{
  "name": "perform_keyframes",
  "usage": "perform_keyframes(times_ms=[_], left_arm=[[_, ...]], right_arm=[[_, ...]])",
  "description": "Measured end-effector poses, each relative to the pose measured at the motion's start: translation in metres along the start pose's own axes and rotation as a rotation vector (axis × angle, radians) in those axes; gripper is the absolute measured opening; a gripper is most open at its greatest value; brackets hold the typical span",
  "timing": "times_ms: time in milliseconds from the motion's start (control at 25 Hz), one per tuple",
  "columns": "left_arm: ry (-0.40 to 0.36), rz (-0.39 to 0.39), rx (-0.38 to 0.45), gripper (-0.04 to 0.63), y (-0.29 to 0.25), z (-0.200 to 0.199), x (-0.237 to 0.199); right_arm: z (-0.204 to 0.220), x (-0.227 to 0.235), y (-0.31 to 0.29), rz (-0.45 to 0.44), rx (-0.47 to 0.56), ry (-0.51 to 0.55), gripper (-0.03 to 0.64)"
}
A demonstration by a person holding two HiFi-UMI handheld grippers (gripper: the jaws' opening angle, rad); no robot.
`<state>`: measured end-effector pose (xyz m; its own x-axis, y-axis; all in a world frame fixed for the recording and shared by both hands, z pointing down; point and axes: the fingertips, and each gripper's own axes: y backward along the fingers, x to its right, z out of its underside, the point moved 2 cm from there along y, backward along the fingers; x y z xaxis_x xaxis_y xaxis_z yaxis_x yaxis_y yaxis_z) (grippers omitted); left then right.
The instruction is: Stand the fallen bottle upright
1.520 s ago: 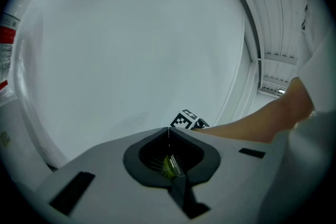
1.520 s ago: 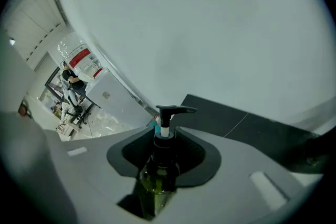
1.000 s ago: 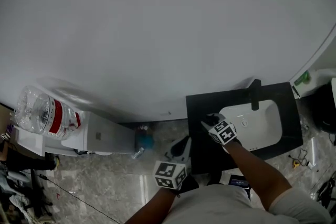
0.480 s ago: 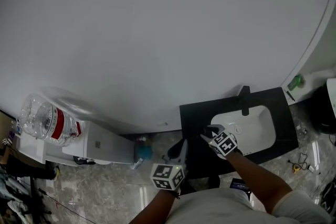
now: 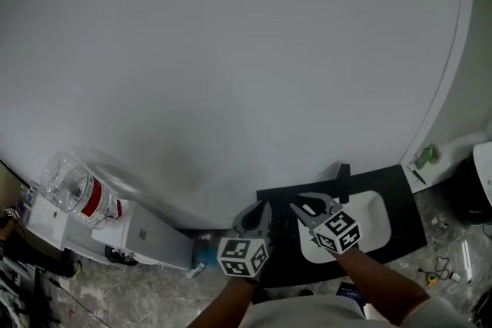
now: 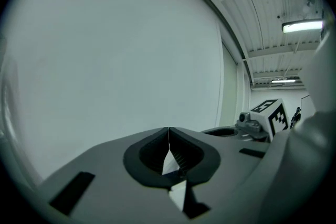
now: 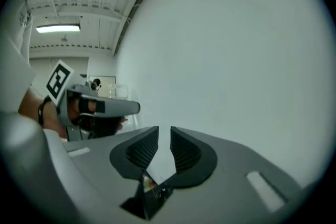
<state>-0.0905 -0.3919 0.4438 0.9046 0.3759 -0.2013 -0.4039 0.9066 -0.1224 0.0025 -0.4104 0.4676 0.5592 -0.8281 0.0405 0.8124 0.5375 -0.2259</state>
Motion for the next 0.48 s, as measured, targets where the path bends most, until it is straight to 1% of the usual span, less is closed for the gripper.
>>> perform_keyframes(times_ms=[80,200,320,480], left_arm=[[-0.016,-0.007,0.042,0.008,-0.002,-0.023,0.011],[-0.029,-0.011,0.089,0.008,0.0,-0.049,0.029],[-0.048,-0.016,0.107,0.008,0.006,-0.061,0.044],[-0.06,-0.024,0.1,0.008,0.004,-0.061,0.055]], right_arm=[[-0.033,-0.004,0.017,-0.01,0.074,-0.001,0.048],[-0.065,-0.012,0.038,-0.024,0.146,0.009,0.008],[-0.082,-0.021,0.05,-0.046,0.179,0.012,0.003],[-0.092,-0.027,0.059,-0.066,0.192,0.014,0.002]])
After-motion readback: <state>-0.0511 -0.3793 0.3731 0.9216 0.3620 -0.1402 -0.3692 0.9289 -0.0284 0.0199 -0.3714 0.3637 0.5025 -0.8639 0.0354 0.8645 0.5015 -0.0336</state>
